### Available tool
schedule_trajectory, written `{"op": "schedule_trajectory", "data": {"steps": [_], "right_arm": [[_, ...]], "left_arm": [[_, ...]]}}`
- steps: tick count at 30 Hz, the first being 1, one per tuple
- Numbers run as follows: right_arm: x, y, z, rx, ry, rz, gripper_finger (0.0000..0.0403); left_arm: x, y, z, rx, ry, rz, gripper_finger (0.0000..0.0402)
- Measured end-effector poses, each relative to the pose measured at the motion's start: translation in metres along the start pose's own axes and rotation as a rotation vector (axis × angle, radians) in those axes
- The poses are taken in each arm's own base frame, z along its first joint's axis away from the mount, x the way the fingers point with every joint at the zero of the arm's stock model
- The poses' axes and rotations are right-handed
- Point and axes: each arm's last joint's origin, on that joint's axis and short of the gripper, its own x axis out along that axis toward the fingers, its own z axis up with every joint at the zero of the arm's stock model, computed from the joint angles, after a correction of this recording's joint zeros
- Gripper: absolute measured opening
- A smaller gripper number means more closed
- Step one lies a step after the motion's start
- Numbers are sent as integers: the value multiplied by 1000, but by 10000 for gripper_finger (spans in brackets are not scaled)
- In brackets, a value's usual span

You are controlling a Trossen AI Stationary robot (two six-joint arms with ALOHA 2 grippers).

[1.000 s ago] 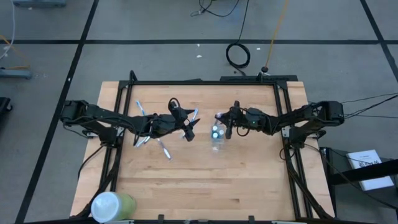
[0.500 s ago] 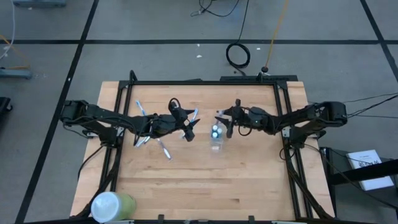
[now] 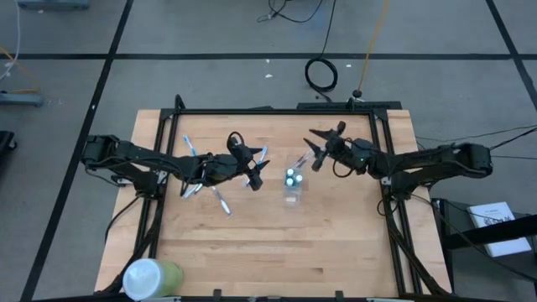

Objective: Pick & Place toothbrushing station
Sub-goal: Put the violet toothbrush into the transparent organizer

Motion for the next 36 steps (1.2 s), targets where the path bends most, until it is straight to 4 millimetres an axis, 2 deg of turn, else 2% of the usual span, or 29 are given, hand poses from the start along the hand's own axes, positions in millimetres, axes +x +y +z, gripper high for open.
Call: {"op": "schedule_trajectory", "data": {"steps": [5,13,18,22,27,31,36], "right_arm": [[-16,-4,12,78,-1,28,151],[-52,-2,27,117,16,140,148],[-65,-2,36,131,-27,181,148],[-67,-1,37,127,-30,195,144],[-66,1,32,92,8,197,144],[-65,2,32,88,10,197,144],[-65,2,32,90,8,197,144]], "left_arm": [[-5,6,-9,26,101,72,227],[-33,23,-17,-7,237,276,227],[-43,32,-38,-180,455,302,227],[-55,31,-54,-400,692,316,227],[-71,21,-68,-667,776,490,227],[-72,14,-78,-744,844,541,227],[-62,13,-94,-773,873,643,227]]}}
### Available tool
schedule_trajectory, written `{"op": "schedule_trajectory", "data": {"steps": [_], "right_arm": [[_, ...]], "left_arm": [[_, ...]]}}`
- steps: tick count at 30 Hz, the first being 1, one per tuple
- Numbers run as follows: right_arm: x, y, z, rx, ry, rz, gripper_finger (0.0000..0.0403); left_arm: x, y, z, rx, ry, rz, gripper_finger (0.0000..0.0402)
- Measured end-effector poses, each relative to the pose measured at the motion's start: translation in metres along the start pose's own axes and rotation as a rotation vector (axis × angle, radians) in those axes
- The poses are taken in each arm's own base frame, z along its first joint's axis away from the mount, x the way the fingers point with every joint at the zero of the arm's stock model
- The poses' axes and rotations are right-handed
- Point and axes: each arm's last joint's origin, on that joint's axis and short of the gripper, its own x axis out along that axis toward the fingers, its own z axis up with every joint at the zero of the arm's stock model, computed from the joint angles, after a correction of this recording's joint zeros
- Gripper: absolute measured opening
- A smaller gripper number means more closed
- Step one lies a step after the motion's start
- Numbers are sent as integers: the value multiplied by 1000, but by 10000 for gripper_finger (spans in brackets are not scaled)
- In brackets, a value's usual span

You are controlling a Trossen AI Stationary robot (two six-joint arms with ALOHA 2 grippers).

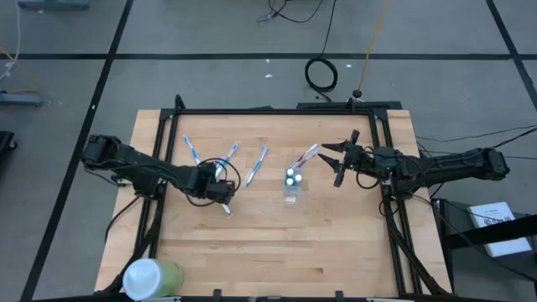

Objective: Pick & Place toothbrushing station
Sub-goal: Put the violet toothbrush into the transparent organizer

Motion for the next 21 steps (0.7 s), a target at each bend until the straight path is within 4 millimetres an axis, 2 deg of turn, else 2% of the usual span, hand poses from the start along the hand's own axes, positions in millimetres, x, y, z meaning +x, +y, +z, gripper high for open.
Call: {"op": "schedule_trajectory", "data": {"steps": [4,10,21], "right_arm": [[0,0,0,13,0,3,143],[0,1,0,26,-1,26,142],[0,1,0,26,-2,31,139]], "left_arm": [[18,3,3,-38,7,105,227],[35,-1,10,-32,18,141,227],[36,-43,15,200,-8,-271,227]]}}
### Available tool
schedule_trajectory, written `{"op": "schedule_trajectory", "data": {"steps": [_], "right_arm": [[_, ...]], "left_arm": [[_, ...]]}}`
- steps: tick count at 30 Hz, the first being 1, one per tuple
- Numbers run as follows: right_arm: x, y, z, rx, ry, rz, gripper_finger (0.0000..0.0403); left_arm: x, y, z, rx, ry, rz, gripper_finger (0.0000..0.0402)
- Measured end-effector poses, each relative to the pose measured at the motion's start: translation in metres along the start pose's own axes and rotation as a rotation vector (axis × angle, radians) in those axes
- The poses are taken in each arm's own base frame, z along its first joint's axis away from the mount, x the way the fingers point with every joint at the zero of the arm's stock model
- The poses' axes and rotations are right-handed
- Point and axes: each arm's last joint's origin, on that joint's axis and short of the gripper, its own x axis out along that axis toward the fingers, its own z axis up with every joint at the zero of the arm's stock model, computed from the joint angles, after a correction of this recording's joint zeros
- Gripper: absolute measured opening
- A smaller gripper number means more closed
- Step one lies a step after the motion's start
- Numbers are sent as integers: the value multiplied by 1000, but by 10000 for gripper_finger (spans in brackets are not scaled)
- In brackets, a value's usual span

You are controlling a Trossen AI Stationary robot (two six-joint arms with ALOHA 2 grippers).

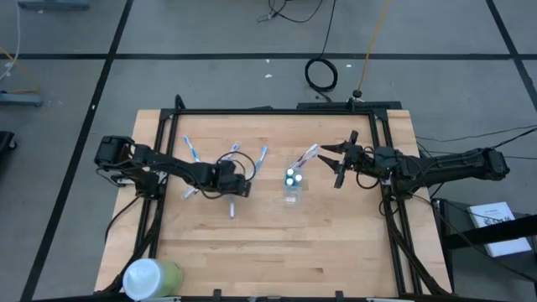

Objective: Pick & Place toothbrushing station
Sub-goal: Put the violet toothbrush into the transparent organizer

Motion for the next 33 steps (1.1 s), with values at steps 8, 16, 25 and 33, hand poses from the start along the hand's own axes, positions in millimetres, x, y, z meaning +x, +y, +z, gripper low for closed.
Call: {"op": "schedule_trajectory", "data": {"steps": [8,16,25,33], "right_arm": [[0,0,0,0,0,-2,139],[0,0,0,0,0,-2,139],[0,0,0,1,0,-2,139],[0,0,0,19,0,-2,139]], "left_arm": [[0,-1,0,78,27,-16,227],[1,6,3,40,1,57,227],[14,5,0,53,-7,81,227],[26,6,-4,72,3,127,227]]}}
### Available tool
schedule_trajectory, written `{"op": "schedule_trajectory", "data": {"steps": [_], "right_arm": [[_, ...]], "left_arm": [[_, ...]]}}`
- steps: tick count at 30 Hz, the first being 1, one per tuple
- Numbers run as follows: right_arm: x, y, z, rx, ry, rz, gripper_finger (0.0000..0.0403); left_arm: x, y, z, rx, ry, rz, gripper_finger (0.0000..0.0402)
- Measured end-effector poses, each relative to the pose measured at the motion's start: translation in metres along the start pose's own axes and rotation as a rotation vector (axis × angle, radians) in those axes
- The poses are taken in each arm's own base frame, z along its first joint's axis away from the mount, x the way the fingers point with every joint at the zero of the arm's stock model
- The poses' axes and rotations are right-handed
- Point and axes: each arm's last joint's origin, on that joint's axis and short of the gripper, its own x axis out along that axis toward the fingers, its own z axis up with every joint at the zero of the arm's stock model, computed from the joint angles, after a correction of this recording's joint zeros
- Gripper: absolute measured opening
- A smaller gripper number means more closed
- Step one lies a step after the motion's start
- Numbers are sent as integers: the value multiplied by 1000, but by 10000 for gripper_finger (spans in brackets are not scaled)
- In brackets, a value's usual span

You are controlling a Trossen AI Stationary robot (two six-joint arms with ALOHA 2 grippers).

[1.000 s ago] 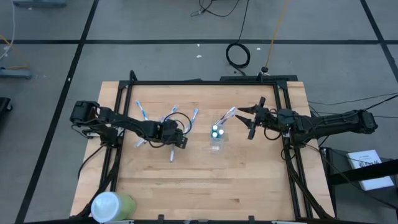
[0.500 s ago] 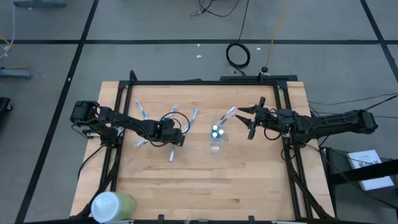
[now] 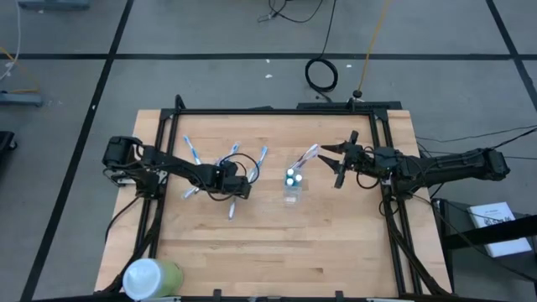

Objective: Pick & Place toothbrushing station
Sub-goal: Put the violet toothbrush into the transparent organizer

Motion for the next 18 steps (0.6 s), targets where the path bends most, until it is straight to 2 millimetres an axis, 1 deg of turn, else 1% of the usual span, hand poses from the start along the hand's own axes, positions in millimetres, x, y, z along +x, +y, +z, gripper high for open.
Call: {"op": "schedule_trajectory", "data": {"steps": [2,4,7,15,16,18], "right_arm": [[0,0,0,0,0,0,139],[0,0,0,0,0,-2,139],[0,0,0,0,0,-2,139],[0,0,0,7,1,-3,139],[0,0,0,7,1,-3,139],[0,0,0,7,1,-3,139]], "left_arm": [[-3,0,1,3,2,-11,225],[-5,1,1,11,6,-14,211],[-7,2,1,20,10,-7,167],[-7,3,1,57,11,-2,20],[-7,3,1,69,11,-3,13],[-10,4,2,105,13,-13,14]]}}
